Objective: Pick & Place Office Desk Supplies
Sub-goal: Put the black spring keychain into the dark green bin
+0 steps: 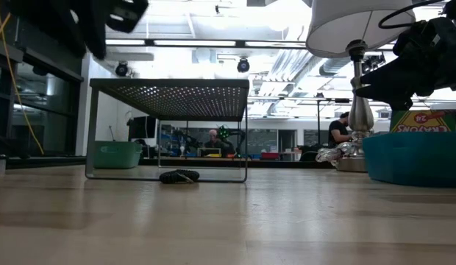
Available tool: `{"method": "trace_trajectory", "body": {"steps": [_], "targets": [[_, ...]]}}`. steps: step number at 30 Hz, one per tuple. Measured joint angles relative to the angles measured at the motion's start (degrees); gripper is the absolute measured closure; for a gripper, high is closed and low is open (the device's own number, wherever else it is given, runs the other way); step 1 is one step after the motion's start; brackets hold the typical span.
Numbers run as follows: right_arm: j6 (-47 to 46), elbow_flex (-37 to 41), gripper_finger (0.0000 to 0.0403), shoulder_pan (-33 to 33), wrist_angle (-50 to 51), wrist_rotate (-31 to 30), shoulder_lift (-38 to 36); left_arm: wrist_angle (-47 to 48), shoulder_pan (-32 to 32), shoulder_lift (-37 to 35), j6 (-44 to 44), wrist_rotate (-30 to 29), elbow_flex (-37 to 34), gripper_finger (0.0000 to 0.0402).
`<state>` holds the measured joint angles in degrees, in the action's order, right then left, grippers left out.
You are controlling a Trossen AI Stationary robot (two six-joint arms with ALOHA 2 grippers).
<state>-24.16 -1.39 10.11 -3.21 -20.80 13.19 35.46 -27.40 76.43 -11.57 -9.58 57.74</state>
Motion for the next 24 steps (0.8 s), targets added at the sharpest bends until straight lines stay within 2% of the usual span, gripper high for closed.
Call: {"method": "trace_trajectory", "body": {"steps": [9,14,24], "targets": [[0.0,0.0,0.0250,0.0,0.0,0.0,0.0,-4.7,3.8,10.4,-7.7,-0.7,0.1,0.0327],[0.0,0.0,0.0250,0.0,0.0,0.0,0.0,-4.3,4.6,15.3,-10.0,-1.5,2.8,0.0327],[0.0,0.0,0.0250,0.0,0.0,0.0,0.1,-1.7,3.8,20.4,-18.7,-2.3,8.6,0.0327]]}}
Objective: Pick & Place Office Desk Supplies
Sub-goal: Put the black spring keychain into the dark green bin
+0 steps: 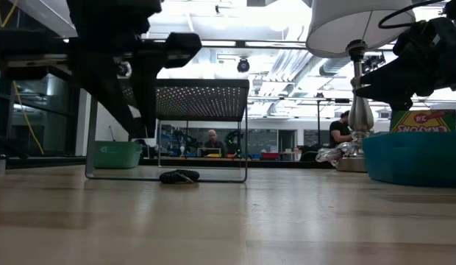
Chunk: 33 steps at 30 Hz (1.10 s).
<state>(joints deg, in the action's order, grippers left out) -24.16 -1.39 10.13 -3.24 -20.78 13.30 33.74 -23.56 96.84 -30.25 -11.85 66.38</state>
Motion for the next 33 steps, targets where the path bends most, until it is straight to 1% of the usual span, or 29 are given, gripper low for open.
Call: {"method": "trace_trajectory", "body": {"steps": [6,12,18,24,28,33], "targets": [[0.0,0.0,0.0250,0.0,0.3,0.1,0.1,0.8,0.7,0.8,-5.1,-2.3,1.3,0.0327],[0.0,0.0,0.0250,0.0,0.2,0.1,0.5,1.1,1.8,3.3,-8.7,-4.5,1.5,0.0327],[0.0,0.0,0.0250,0.0,0.1,0.0,0.5,3.0,1.5,5.2,-10.2,-8.8,1.4,0.0327],[0.0,0.0,0.0250,0.0,0.1,0.0,0.5,2.6,1.3,5.1,-10.3,-9.2,1.5,0.0327],[0.0,0.0,0.0250,0.0,0.1,0.0,0.5,2.2,1.3,5.1,-10.4,-8.4,1.5,0.0327],[0.0,0.0,0.0250,0.0,0.1,0.0,0.5,2.0,1.3,5.1,-12.4,-8.3,1.5,0.0327]]}}
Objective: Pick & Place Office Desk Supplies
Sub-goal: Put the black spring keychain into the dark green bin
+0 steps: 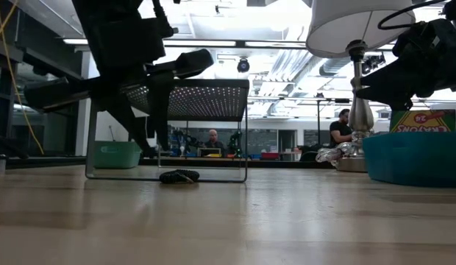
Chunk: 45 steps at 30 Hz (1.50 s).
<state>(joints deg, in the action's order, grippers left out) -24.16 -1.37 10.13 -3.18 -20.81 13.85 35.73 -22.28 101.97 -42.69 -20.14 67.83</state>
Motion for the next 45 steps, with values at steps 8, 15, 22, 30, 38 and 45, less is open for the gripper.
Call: {"method": "trace_trajectory", "body": {"steps": [8,15,22,30,38,45], "targets": [[0.0,0.0,0.0250,0.0,0.0,0.0,0.0,0.0,0.0,0.2,-4.1,0.0,0.0,0.0327],[0.0,0.0,0.0250,0.0,0.0,0.0,0.0,-0.5,0.0,0.5,-5.5,-0.4,1.1,0.0327],[0.0,0.0,0.0250,0.0,0.0,0.0,0.0,-0.5,-0.9,3.2,-7.4,-2.8,1.5,0.0327],[0.0,0.0,0.0250,0.0,0.0,0.0,0.0,-0.9,-0.6,4.6,-7.5,-5.4,1.5,0.0327],[0.0,0.0,0.0250,0.0,0.0,0.0,0.0,-0.9,0.5,4.6,-7.0,-5.3,1.5,0.0327],[0.0,0.0,0.0250,0.0,0.0,0.0,0.0,-0.1,0.5,4.6,-5.8,-4.4,1.5,0.0327]]}}
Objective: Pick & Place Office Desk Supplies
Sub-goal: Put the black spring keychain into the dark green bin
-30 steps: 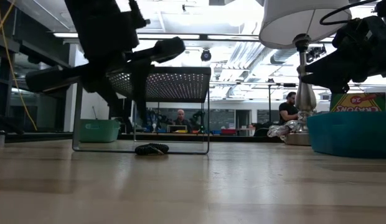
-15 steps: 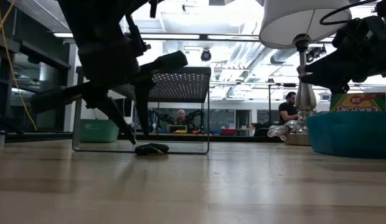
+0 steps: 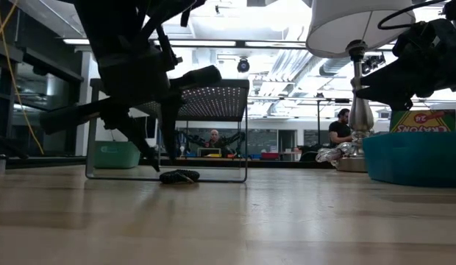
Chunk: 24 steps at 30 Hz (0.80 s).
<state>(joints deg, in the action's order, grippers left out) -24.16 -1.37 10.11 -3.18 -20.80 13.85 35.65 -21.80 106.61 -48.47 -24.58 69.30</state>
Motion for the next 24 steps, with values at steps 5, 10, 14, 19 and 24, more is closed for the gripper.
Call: {"method": "trace_trajectory", "body": {"steps": [5,10,14,19,24], "targets": [[0.0,0.0,0.0250,0.0,0.0,0.0,0.0,0.4,0.2,0.0,0.6,0.5,0.0,0.0327],[0.0,0.0,0.0250,0.0,0.0,0.0,0.0,0.4,0.9,0.0,0.7,0.9,0.0,0.0327],[0.0,0.0,0.0250,0.0,0.0,0.0,0.0,0.4,1.1,0.0,0.6,0.9,0.0,0.0327],[0.0,0.0,0.0250,0.0,0.0,0.0,0.0,0.4,1.1,0.0,1.1,0.9,0.0,0.0327],[0.0,0.0,0.0250,0.0,0.0,0.0,0.0,0.3,-0.2,0.0,1.1,0.2,0.0,0.0327]]}}
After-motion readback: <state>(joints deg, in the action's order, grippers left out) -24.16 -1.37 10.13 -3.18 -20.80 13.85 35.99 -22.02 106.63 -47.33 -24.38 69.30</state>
